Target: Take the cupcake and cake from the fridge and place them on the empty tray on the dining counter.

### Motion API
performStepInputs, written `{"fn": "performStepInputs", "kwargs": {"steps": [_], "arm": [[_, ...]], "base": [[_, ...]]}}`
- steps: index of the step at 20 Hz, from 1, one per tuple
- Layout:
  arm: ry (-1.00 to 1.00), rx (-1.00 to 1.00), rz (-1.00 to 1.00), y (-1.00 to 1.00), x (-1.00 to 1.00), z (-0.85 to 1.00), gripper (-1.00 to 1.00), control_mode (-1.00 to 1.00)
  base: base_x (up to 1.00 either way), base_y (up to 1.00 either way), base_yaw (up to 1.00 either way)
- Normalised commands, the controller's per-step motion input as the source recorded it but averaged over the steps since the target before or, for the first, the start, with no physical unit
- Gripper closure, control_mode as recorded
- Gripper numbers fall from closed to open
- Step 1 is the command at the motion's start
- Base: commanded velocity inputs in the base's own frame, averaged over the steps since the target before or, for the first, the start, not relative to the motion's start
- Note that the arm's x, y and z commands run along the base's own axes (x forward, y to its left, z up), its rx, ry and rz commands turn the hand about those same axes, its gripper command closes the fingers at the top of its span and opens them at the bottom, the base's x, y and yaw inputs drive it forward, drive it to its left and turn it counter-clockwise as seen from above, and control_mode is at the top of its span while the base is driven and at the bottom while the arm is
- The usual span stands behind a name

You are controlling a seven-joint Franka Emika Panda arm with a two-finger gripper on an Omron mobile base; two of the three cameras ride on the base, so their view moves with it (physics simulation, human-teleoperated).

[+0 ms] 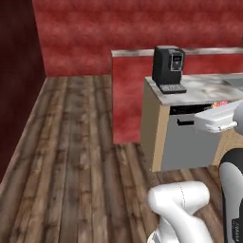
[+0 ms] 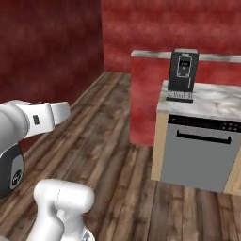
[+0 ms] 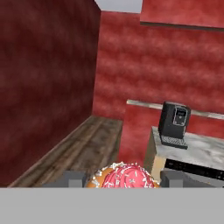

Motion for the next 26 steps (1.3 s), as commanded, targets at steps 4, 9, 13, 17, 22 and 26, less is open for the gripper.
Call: {"fn": "performStepInputs", "kwargs": {"steps": [4, 9, 13, 17, 22, 26], "arm": [[0.0, 0.0, 0.0, 0.0, 0.0, 0.0, 1.0, 1.0], [0.0, 0.0, 0.0, 0.0, 0.0, 0.0, 1.0, 1.0], [0.0, 0.0, 0.0, 0.0, 0.0, 0.0, 1.0, 1.0], [0.0, 0.0, 0.0, 0.0, 0.0, 0.0, 1.0, 1.0], [0.0, 0.0, 0.0, 0.0, 0.0, 0.0, 1.0, 1.0], [0.0, 0.0, 0.0, 0.0, 0.0, 0.0, 1.0, 1.0]], "base": [[1.0, 1.0, 0.0], [1.0, 1.0, -0.03], [1.0, 1.0, -0.22], [1.0, 1.0, -0.29], [1.0, 0.85, -0.32], [1.0, 0.6, -0.3]]}}
